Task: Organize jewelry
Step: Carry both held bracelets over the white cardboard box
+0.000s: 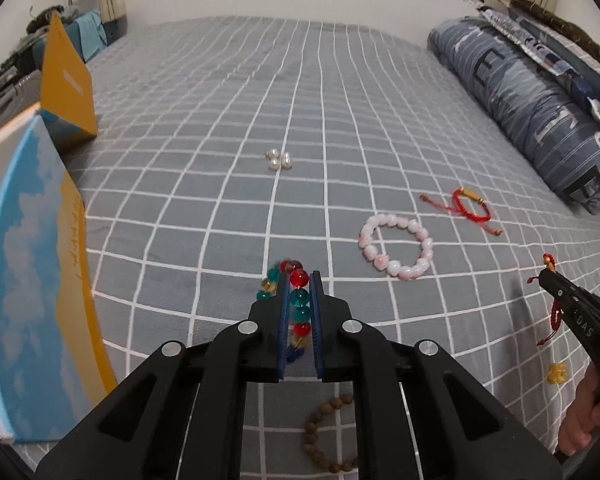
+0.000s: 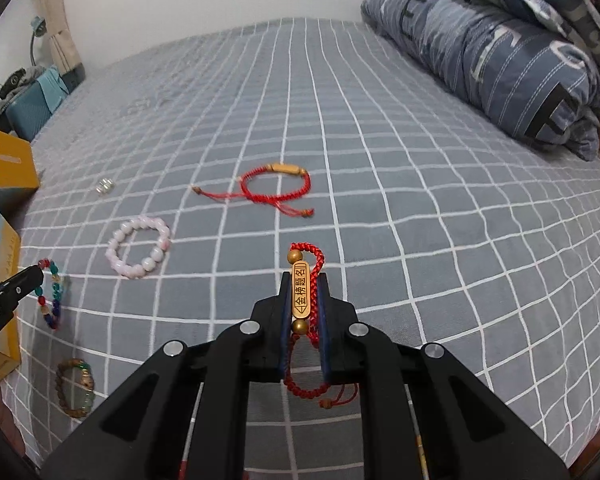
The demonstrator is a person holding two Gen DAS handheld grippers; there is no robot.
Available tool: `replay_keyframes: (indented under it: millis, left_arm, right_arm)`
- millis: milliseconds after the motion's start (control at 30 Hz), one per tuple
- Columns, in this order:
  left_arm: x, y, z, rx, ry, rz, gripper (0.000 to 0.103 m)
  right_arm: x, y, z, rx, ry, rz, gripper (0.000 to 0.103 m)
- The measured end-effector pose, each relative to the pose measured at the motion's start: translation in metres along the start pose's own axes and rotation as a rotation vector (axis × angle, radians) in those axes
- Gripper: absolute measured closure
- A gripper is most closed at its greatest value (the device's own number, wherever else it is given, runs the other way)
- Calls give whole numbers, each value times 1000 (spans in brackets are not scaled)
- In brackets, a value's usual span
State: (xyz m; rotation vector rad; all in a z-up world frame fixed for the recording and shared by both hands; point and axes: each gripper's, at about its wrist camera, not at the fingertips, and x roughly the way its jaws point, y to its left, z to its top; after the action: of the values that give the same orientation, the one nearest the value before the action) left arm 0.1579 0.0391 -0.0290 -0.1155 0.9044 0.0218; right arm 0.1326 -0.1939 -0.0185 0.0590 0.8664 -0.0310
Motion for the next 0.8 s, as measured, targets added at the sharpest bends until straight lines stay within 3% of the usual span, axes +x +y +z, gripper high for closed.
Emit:
replay_keyframes:
  millis: [133,367,500,800]
  left_arm:
    - [-17,-3,-2,0,-33,-24,94]
    - [-57,-7,-4,-14,-174,-50,94]
    - [-69,-5,-5,-25,-214,-29,94]
    - [-79,-1,-6,-20,-225,7,94]
  right_arm:
    - [-21,2,2,-2,-80,4,93]
    - [-58,10,-2,1,-237,1,93]
    - [-61,18,-2,-7,-239,7,93]
    - [-63,28,-4,-16,-223,1,93]
